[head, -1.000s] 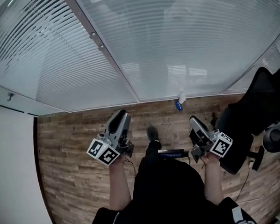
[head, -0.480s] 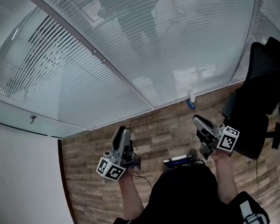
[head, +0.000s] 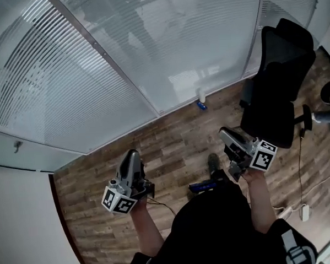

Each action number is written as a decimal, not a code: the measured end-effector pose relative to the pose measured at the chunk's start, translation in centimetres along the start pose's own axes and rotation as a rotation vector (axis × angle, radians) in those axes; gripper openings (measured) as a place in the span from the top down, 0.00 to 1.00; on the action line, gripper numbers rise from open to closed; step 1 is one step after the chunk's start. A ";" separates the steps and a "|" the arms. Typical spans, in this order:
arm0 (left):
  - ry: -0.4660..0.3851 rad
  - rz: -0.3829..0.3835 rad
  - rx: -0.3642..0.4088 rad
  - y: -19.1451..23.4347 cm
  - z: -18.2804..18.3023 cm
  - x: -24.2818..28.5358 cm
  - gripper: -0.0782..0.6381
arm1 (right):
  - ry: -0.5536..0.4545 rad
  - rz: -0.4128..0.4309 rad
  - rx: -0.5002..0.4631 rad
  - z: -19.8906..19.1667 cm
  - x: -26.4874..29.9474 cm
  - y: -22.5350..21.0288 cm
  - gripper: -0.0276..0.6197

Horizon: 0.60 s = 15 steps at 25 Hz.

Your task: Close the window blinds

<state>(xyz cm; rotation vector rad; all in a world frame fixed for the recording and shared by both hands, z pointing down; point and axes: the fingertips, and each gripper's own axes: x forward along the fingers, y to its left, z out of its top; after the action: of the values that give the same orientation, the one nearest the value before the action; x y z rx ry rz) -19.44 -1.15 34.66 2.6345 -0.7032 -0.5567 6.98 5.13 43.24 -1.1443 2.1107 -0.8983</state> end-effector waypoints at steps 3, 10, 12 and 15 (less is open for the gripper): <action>-0.032 -0.067 -0.052 -1.2 -0.9 -2.4 0.84 | 0.006 -0.064 -0.007 -3.3 -3.9 2.2 0.88; -0.048 -0.138 -0.117 -4.1 -1.1 -6.6 0.86 | 0.025 -0.152 -0.034 -7.1 -8.1 6.1 0.88; -0.065 -0.155 -0.088 -5.2 -0.2 -7.0 0.86 | 0.035 -0.119 -0.073 -6.5 -7.4 7.3 0.88; -0.067 -0.169 -0.047 -7.0 0.5 -7.9 0.86 | 0.055 -0.069 -0.090 -6.6 -6.4 8.7 0.88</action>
<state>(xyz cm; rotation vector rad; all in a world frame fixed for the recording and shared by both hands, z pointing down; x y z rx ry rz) -23.26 8.63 33.43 2.6576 -0.4820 -0.7025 0.95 16.15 41.56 -1.2581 2.1878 -0.8829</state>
